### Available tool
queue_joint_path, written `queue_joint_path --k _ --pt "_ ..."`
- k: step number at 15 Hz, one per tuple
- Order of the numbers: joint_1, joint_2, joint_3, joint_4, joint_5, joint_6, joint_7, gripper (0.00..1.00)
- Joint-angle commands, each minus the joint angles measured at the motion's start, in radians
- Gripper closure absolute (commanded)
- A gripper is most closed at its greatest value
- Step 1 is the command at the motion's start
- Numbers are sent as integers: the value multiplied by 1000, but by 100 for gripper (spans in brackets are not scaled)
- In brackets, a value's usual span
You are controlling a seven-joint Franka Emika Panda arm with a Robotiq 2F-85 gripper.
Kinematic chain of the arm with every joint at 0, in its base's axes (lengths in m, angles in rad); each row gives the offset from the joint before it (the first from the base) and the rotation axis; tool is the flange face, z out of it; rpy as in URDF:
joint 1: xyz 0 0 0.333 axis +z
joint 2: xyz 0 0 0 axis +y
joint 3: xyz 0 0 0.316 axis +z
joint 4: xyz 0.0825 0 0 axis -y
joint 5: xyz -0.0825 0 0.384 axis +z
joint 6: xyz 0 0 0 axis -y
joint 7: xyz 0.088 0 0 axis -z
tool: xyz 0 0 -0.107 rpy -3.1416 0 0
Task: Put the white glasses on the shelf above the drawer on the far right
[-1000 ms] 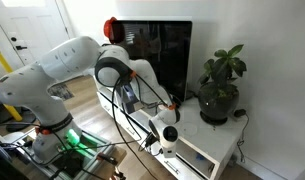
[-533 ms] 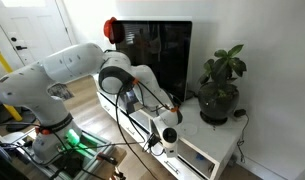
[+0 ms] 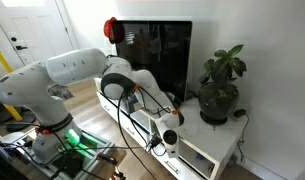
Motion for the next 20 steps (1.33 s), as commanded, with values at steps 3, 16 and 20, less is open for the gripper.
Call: queue_joint_path --k 3,16,20 --pt "36 85 -18 106 47 15 -15 99" --pt "54 15 -62 -25 -10 26 56 13" --pt "99 -57 -134 -129 -4 11 66 0"
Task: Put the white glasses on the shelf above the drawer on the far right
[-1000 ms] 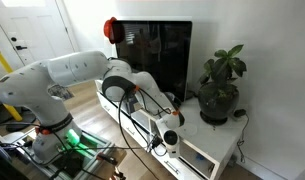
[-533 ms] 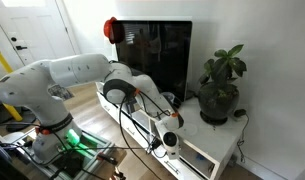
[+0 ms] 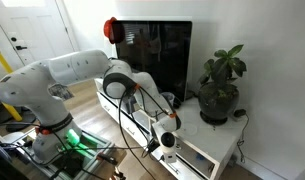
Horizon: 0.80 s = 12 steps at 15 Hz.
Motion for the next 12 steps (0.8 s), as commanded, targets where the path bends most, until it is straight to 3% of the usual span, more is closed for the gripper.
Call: queue_joint_path --k 1,7,12 --pt "38 -111 -53 -147 -3 -6 12 0" --pt "54 -257 -86 -324 12 11 -61 0" --pt "107 -401 -163 -487 -39 -1 -63 0"
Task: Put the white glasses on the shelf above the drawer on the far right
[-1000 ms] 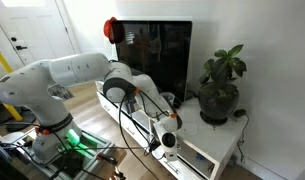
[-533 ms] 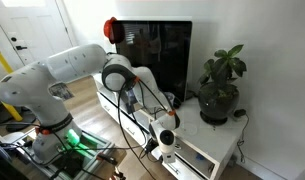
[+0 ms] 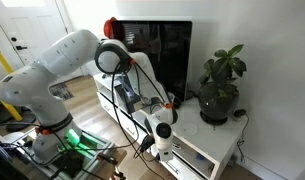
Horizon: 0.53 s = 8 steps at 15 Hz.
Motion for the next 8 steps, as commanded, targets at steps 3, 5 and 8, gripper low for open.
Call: queue_joint_path --k 3,5,8 --pt "88 -207 -101 -235 -63 8 4 0" --pt "129 -264 -147 -300 -115 9 27 0" --pt "203 -340 -236 -388 -245 -2 119 0"
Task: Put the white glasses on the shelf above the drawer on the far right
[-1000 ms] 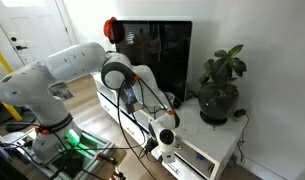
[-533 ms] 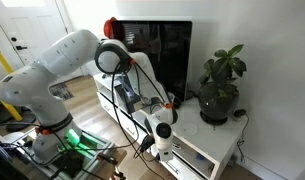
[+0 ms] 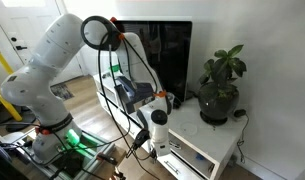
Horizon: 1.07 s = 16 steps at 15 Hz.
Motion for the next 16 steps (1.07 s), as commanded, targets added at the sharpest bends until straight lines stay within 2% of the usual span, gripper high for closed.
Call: queue_joint_path --k 1,8,12,16 --pt "90 -132 -101 -143 -165 -12 120 0" --pt "218 -262 -277 -232 -537 3 359 0" --pt "254 -334 -332 -276 -731 20 443 0" --pt "296 -417 -388 -331 -873 47 465 0"
